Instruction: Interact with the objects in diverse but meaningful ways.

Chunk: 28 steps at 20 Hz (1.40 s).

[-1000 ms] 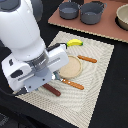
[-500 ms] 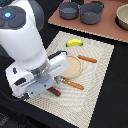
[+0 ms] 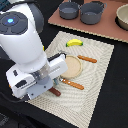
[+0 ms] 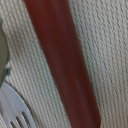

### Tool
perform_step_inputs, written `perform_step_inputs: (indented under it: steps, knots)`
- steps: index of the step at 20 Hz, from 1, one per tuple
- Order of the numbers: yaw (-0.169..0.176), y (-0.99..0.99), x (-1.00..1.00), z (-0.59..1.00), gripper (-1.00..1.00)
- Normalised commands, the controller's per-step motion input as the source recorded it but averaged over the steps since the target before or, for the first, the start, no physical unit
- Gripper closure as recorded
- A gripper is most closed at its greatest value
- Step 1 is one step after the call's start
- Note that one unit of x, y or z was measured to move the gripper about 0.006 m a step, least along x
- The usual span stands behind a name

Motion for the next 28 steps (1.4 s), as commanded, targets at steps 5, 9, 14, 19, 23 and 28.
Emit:
perform_step_inputs:
  steps: [5, 9, 14, 19, 23, 28]
  knots:
    - [0.022, -0.13, 0.44, 0.02, 1.0]
    - [0.01, -0.06, 0.44, -0.04, 1.0]
    - [0.0, -0.05, 0.44, -0.01, 1.0]
    - [0.008, 0.15, 0.21, 0.96, 1.0]
    - [0.05, 0.42, 0.04, 1.0, 1.0]
    - [0.074, 0.73, 0.0, 1.0, 1.0]
